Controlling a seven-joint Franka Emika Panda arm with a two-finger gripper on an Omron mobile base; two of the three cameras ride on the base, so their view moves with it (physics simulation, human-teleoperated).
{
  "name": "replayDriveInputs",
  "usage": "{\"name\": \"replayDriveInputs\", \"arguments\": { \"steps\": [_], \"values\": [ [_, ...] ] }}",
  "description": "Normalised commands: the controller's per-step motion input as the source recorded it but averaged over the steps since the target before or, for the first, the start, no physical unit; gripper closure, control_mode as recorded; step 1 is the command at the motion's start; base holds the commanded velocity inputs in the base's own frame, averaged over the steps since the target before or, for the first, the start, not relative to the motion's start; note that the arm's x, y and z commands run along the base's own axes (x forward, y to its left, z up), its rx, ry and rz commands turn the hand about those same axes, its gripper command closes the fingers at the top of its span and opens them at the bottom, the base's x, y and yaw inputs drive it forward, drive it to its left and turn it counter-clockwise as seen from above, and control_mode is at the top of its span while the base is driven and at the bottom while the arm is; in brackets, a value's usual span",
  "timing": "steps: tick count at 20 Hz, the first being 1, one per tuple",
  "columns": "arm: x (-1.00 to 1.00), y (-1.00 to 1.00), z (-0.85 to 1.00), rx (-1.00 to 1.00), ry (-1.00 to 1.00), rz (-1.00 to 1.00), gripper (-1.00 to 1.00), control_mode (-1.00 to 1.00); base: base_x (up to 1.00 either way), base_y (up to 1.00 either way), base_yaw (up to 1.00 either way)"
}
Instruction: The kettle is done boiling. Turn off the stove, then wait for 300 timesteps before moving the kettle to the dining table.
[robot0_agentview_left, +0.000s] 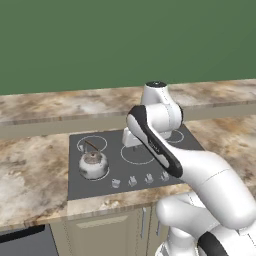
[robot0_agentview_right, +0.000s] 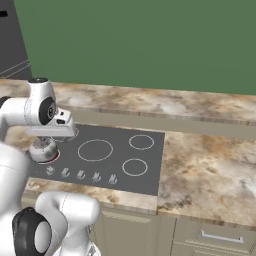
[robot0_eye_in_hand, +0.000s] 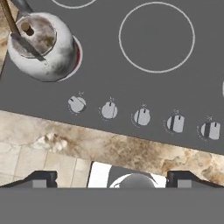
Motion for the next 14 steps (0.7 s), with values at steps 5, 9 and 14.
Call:
{"name": "replayDriveInputs", "arguments": {
  "steps": [5, 9, 14],
  "values": [
    [-0.13, 0.29, -0.26, 0.00, 0.01, 0.07, -1.00, -1.00, 0.00, 0.00, 0.00],
    [-0.08, 0.33, -0.27, -0.01, 0.01, 0.06, -1.00, -1.00, 0.00, 0.00, 0.00],
    [-0.01, 0.37, -0.29, -0.02, 0.00, 0.07, -1.00, -1.00, 0.00, 0.00, 0.00]
  ]
}}
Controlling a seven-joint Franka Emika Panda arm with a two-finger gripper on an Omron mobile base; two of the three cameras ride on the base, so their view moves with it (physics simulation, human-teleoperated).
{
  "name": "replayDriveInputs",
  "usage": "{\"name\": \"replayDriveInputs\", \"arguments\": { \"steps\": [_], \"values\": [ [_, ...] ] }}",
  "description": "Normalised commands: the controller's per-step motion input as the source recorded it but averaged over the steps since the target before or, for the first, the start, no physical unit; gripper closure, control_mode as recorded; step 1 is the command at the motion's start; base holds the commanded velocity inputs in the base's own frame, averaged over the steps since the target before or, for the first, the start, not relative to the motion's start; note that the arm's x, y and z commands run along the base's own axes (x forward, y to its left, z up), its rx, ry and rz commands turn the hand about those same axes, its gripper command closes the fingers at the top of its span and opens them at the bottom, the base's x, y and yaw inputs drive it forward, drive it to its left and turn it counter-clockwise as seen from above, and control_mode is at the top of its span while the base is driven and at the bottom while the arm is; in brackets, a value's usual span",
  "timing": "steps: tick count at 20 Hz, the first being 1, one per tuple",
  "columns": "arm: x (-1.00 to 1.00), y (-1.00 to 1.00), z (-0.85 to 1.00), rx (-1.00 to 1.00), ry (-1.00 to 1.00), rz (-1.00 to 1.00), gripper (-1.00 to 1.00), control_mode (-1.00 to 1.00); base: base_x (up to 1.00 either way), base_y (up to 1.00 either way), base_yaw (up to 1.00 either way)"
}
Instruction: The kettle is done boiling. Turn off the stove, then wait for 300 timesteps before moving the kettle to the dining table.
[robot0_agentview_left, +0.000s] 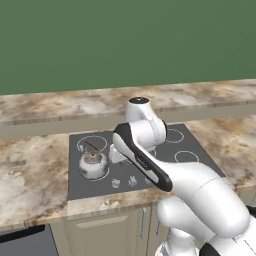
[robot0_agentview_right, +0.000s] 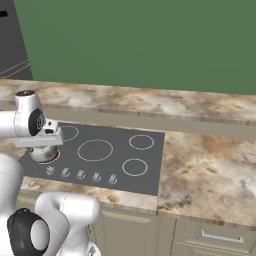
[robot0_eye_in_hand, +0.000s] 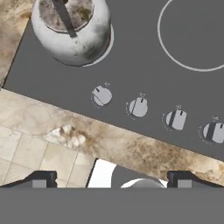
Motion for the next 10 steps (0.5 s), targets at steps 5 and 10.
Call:
{"name": "replayDriveInputs", "arguments": {
  "steps": [5, 10],
  "values": [
    [0.00, 0.33, -0.27, -0.02, 0.00, 0.11, -1.00, -1.00, 0.00, 0.00, 0.00],
    [0.02, 0.30, -0.23, -0.02, 0.02, 0.12, -1.00, -1.00, 0.00, 0.00, 0.00]
  ]
}}
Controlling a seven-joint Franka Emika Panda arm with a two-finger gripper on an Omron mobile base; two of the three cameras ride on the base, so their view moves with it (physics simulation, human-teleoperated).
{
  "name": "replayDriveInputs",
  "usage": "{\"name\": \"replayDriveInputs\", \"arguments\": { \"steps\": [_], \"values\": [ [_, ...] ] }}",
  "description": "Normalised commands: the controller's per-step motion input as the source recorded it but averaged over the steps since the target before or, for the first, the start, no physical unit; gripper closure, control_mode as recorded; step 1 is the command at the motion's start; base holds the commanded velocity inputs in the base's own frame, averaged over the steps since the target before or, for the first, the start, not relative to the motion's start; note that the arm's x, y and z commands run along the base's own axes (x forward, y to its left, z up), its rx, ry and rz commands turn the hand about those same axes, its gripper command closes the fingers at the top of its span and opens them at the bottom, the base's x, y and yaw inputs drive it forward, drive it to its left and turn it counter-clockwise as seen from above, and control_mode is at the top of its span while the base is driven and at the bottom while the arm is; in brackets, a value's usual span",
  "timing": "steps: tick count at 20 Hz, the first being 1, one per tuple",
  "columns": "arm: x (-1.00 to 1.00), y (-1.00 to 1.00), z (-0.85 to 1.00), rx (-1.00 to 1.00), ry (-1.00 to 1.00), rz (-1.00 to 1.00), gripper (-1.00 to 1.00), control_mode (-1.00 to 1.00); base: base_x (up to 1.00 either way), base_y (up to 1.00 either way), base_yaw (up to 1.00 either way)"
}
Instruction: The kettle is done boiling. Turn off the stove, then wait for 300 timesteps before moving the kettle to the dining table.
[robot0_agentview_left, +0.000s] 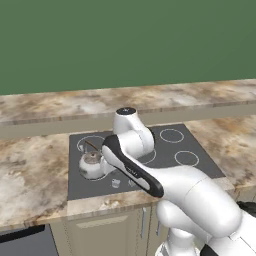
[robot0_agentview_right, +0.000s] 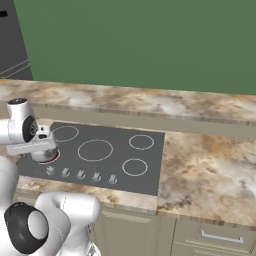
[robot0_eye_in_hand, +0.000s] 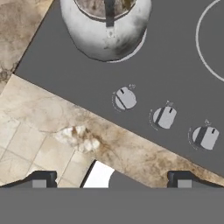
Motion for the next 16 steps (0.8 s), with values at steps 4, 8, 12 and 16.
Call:
{"name": "replayDriveInputs", "arguments": {
  "steps": [4, 8, 12, 16],
  "values": [
    [0.11, 0.15, -0.17, 0.00, 0.04, 0.11, -1.00, -1.00, 0.00, 0.00, 0.00],
    [0.18, 0.03, -0.13, 0.00, 0.04, 0.08, -1.00, -1.00, 0.00, 0.00, 0.00],
    [0.20, 0.00, -0.08, 0.00, 0.05, 0.03, -1.00, -1.00, 0.00, 0.00, 0.00],
    [0.15, 0.00, -0.11, 0.00, 0.05, 0.03, -1.00, -1.00, 0.00, 0.00, 0.00]
  ]
}}
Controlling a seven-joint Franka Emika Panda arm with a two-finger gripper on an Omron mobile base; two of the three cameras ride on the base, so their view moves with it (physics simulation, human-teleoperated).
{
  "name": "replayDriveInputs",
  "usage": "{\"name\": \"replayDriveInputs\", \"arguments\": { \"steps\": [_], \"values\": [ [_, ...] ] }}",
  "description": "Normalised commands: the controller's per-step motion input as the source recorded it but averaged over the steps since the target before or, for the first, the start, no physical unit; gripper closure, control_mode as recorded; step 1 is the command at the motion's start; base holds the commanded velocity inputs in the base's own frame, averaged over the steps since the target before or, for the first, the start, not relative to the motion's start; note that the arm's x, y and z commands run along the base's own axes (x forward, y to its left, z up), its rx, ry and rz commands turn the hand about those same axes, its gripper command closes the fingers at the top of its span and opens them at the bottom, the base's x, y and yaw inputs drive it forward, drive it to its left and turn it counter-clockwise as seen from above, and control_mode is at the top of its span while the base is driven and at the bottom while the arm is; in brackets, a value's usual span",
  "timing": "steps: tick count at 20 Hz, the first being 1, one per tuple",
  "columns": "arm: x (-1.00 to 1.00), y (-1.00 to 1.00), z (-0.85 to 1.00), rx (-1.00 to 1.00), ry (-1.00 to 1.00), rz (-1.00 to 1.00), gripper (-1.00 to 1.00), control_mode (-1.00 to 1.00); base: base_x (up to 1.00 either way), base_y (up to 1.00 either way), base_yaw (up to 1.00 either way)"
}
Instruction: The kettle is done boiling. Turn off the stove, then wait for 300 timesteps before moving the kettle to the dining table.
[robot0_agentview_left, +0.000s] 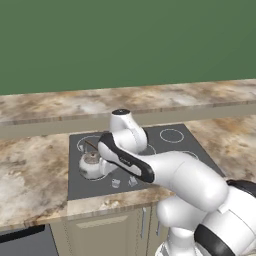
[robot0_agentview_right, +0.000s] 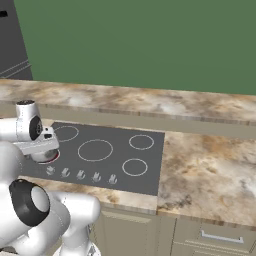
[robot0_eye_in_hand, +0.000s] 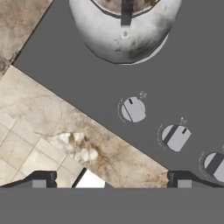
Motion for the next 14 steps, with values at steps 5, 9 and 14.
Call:
{"name": "replayDriveInputs", "arguments": {
  "steps": [5, 9, 14],
  "values": [
    [0.11, 0.00, -0.16, -0.01, 0.03, 0.01, -1.00, -1.00, 0.00, 0.00, 0.00],
    [0.00, 0.00, -0.21, -0.02, 0.00, 0.00, -1.00, -1.00, 0.00, 0.00, 0.00],
    [0.02, 0.00, -0.13, -0.02, 0.00, 0.00, -1.00, -1.00, 0.00, 0.00, 0.00]
  ]
}}
